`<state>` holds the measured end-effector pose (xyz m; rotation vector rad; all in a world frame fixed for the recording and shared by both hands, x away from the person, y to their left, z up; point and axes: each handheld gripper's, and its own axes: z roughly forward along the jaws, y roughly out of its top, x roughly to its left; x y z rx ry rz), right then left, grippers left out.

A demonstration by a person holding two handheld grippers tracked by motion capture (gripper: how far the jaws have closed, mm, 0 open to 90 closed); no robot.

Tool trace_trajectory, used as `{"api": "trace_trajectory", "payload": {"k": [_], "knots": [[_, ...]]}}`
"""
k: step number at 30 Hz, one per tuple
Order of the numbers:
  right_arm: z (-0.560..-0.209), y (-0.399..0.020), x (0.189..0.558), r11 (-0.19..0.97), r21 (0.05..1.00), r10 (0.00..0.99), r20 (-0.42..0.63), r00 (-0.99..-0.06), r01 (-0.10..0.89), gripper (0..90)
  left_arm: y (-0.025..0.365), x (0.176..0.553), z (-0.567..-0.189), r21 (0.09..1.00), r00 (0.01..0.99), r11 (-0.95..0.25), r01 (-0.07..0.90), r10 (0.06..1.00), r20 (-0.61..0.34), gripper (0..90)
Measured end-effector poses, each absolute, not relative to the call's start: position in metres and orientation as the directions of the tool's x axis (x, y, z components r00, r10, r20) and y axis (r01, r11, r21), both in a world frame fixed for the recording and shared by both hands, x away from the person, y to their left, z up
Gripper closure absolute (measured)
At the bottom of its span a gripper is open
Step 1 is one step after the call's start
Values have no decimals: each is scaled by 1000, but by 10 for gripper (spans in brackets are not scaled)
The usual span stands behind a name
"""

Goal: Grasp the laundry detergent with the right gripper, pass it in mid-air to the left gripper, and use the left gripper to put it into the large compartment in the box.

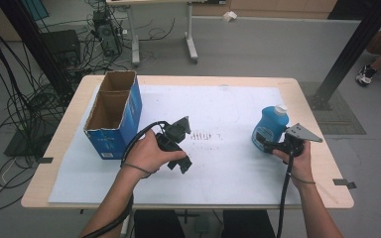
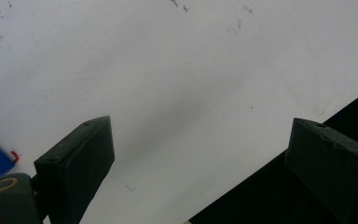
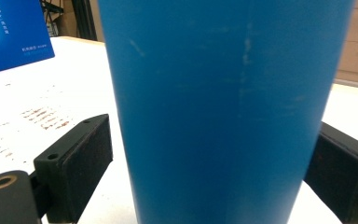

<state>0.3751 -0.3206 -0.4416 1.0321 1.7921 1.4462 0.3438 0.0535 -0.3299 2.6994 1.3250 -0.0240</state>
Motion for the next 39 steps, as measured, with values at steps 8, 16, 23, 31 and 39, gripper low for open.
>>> {"api": "trace_trajectory", "payload": {"k": [8,16,23,31,39], "knots": [[-442,-320,375,96,976,859,18,-512,197,79,54,343,-329,112,614,-605,788,787,-70,81],[-442,-320,374,89,976,859,25,-512,197,78,53,343,-329,111,613,-605,788,787,-69,80],[-441,-321,374,89,977,860,24,-510,195,68,53,343,-329,111,615,-607,787,785,-66,81],[-441,-321,373,87,977,860,24,-510,193,64,52,342,-329,113,615,-606,787,786,-68,81],[-441,-320,373,76,979,857,33,-515,189,72,52,341,-328,117,614,-605,787,786,-66,81]]}}
